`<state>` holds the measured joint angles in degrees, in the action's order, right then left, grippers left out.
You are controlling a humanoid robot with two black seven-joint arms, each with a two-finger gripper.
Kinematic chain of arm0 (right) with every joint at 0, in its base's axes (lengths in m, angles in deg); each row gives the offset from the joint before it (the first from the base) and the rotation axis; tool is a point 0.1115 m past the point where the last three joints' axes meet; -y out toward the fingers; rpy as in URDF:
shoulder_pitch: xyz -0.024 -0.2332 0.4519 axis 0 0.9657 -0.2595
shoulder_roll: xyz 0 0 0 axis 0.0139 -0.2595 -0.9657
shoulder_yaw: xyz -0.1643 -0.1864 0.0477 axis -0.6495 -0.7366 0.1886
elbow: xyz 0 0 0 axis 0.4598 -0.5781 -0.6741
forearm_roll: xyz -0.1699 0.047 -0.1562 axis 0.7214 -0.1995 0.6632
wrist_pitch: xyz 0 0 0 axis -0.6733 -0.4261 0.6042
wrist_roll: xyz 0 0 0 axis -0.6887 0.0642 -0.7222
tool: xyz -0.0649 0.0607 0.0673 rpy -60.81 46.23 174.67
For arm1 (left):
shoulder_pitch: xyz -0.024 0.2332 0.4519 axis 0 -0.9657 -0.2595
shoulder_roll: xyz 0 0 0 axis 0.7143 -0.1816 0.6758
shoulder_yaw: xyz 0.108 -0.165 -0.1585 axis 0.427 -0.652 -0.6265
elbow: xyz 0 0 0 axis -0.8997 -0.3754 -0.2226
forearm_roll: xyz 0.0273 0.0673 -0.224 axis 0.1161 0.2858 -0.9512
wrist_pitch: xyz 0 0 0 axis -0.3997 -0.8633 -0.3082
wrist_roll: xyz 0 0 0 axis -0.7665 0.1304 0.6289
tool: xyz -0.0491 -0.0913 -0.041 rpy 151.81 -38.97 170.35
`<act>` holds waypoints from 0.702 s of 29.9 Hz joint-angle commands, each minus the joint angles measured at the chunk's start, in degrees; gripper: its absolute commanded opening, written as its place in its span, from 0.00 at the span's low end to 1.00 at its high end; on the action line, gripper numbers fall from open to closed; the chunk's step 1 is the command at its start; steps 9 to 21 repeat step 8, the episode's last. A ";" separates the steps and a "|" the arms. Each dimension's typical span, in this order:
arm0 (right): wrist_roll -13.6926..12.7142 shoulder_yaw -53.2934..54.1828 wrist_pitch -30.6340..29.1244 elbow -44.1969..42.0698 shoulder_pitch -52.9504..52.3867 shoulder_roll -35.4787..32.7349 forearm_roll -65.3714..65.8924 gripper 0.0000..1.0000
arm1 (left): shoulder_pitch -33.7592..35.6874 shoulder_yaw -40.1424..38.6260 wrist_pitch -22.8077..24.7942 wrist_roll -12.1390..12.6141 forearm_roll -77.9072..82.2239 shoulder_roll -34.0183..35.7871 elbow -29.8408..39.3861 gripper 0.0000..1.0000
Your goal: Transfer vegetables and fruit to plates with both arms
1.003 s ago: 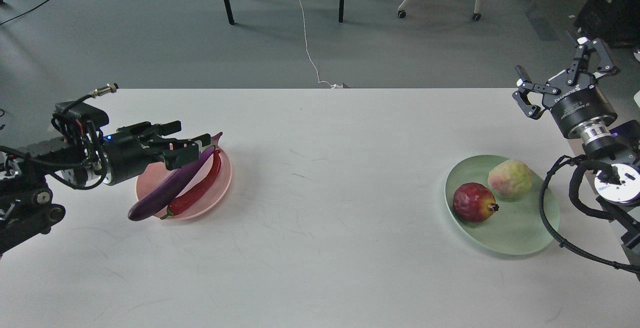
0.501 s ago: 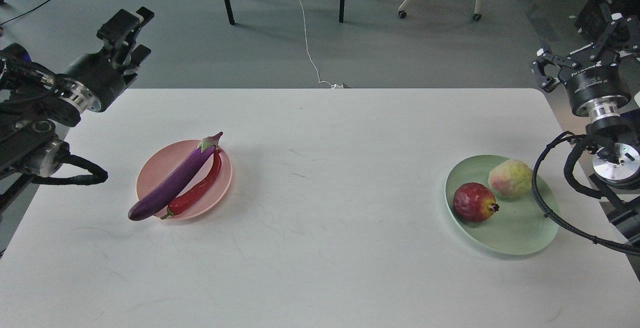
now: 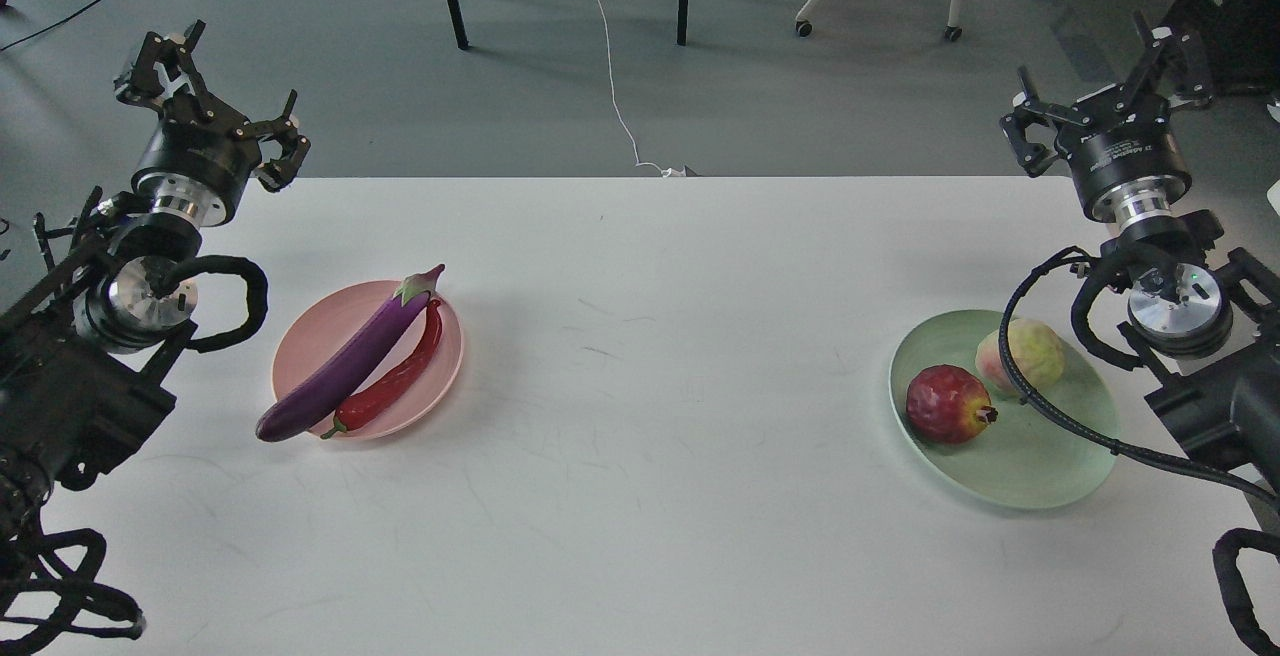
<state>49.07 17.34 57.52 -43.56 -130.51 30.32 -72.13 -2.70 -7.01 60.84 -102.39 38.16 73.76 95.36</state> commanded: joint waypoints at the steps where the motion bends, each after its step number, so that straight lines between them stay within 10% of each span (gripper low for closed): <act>1: 0.11 -1.04 -1.23 -1.88 0.16 1.76 0.09 0.99 | -0.40 0.00 0.53 -0.08 -0.55 -0.97 -0.61 0.98; 21: 0.37 -1.04 -4.19 -1.27 0.34 2.47 0.18 0.99 | -0.75 0.18 0.53 -0.61 -0.55 -2.73 -0.44 0.98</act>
